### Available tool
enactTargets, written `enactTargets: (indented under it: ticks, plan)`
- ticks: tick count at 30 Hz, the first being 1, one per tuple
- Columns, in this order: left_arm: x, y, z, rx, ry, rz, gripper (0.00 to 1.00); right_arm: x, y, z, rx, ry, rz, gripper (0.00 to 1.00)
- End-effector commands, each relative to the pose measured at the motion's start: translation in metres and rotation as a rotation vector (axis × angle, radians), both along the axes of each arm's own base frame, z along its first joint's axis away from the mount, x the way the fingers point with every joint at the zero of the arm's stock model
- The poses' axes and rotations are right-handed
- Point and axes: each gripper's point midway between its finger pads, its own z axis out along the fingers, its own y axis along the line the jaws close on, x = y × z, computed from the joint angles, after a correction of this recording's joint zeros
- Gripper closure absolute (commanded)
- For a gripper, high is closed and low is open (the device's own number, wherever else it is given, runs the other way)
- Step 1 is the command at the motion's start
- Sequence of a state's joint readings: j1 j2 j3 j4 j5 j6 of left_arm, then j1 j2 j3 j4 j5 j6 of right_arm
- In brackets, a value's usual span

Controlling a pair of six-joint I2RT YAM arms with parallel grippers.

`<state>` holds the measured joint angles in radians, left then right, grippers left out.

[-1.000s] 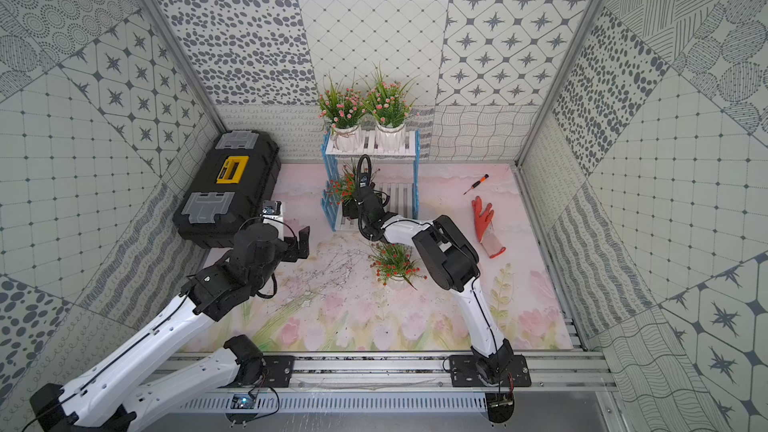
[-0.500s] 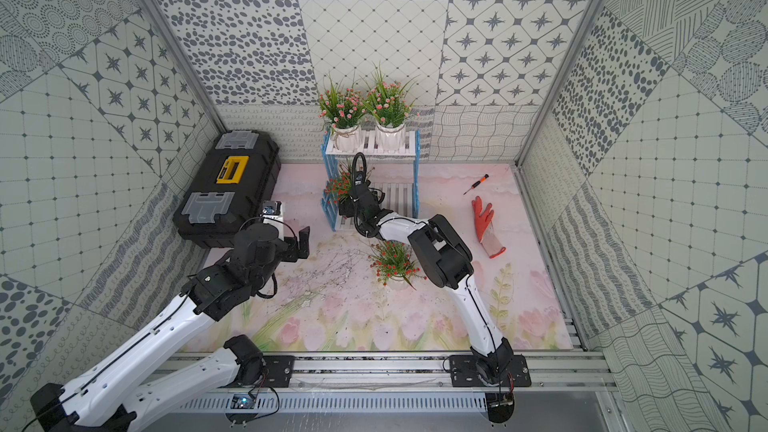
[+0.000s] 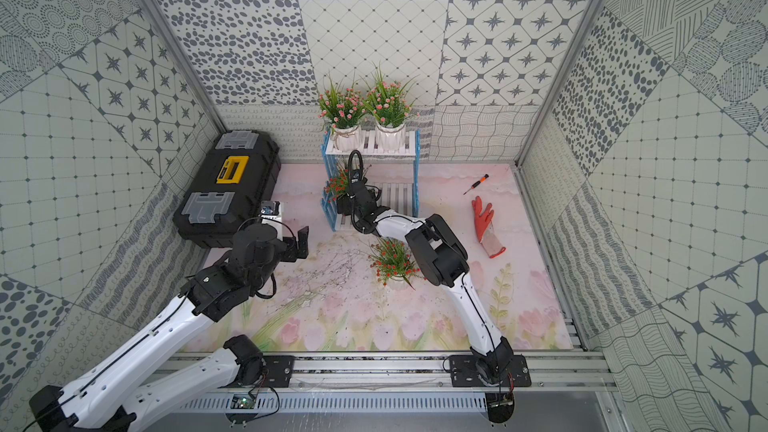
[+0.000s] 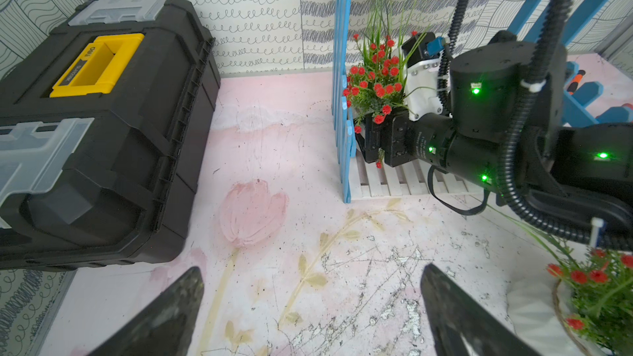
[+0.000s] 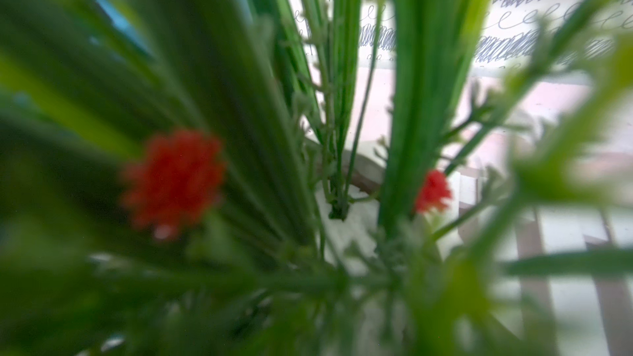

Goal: Place the baby's breath potted plants on the rack by color
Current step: Place the baby's breath potted plant on the rack.

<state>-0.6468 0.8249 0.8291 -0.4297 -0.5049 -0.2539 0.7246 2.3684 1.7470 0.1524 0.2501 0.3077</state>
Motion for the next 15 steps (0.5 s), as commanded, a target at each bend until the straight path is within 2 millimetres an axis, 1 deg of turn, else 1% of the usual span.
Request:
enactTargets:
  ticks: [1,3,8,12,15]
  plan:
    - [0.001,0.006,0.006,-0.011,-0.023,0.031,0.02,0.003,0.008,0.015,0.052,-0.023,0.003,0.16]
    - [0.000,0.007,0.006,-0.013,-0.025,0.032,0.01,0.001,0.007,0.018,0.057,-0.031,0.006,0.14]
    - [0.000,0.005,0.006,-0.020,-0.025,0.026,0.02,-0.003,0.005,0.020,0.065,-0.033,0.012,0.02]
    - [0.000,0.004,0.007,-0.024,-0.025,0.019,0.01,-0.008,0.004,0.021,0.079,-0.043,0.021,0.02]
    - [0.000,0.005,0.006,-0.018,-0.024,0.022,0.01,-0.011,0.002,0.029,0.083,-0.062,0.027,0.02]
